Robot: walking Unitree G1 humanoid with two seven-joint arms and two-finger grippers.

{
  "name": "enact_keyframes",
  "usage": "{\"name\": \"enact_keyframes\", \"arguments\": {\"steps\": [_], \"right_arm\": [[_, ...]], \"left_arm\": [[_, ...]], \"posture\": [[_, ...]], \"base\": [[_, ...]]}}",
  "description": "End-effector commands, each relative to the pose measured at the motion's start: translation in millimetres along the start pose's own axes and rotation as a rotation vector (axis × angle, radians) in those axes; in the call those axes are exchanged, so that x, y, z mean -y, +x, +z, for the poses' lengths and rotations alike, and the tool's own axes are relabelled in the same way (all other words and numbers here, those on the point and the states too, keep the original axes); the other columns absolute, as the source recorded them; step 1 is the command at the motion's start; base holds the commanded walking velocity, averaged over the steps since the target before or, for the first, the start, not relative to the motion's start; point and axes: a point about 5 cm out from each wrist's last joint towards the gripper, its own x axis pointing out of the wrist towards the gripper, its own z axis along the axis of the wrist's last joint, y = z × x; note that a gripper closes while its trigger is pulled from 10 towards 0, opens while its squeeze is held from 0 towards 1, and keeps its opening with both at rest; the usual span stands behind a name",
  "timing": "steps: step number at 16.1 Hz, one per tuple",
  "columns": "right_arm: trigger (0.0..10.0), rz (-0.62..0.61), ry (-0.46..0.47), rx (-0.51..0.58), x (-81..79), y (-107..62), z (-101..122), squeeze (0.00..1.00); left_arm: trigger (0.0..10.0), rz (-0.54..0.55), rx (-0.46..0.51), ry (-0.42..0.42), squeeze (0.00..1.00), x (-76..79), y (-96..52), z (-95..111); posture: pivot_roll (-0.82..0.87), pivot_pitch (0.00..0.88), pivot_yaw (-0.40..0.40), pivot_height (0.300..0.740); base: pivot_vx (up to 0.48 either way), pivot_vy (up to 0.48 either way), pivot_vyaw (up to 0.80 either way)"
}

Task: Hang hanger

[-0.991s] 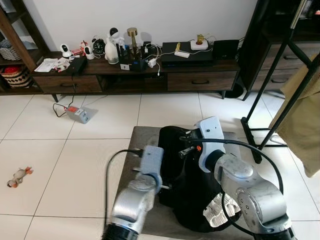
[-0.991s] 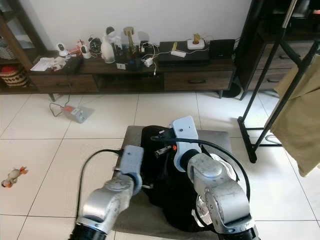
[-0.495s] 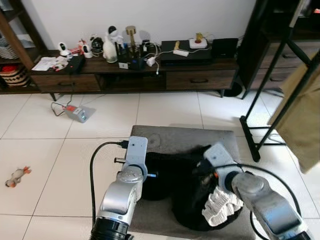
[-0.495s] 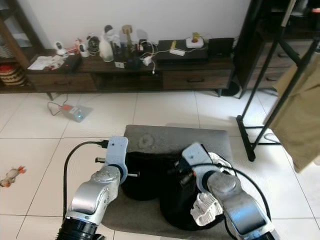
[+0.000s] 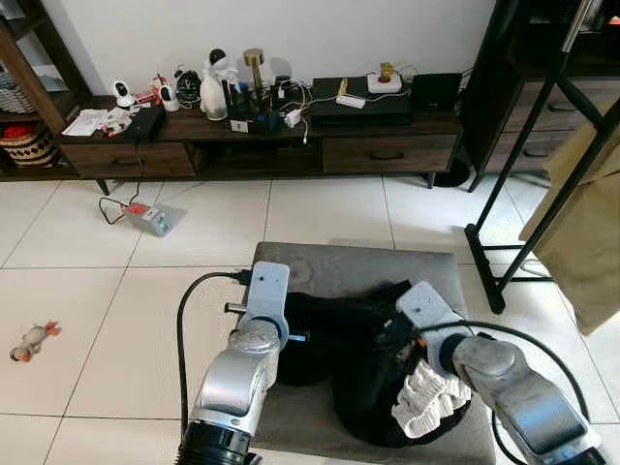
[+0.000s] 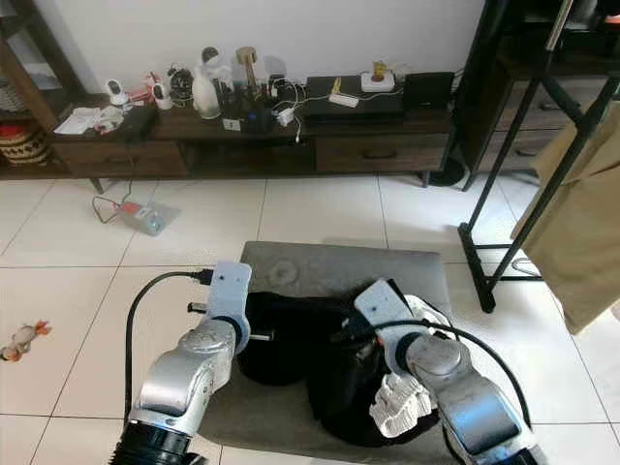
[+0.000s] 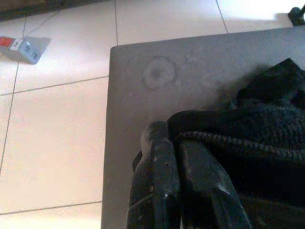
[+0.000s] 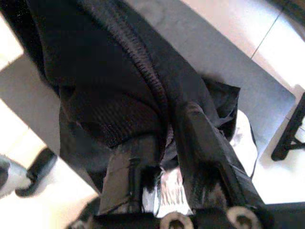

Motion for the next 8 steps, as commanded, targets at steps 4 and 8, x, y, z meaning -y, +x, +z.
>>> {"name": "enact_keyframes", "arguments": {"steps": [4, 8], "right_arm": [[10.0, 0.108, -0.003, -0.011, -13.2, 1.0, -7.8, 1.0], [10.0, 0.149, 0.233, 0.116, -17.2, 4.9, 10.2, 0.0]], "left_arm": [[0.0, -0.004, 0.015, 0.008, 0.0, 0.7, -3.1, 2.9], [0.0, -0.022, 0.014, 0.002, 0.0, 5.3, -4.2, 2.0]], "posture": [[0.07, 0.182, 0.028, 0.74], [0.07, 0.186, 0.026, 0.74]], "base": [[0.0, 0.0, 0.0], [0.0, 0.0, 0.0]]}}
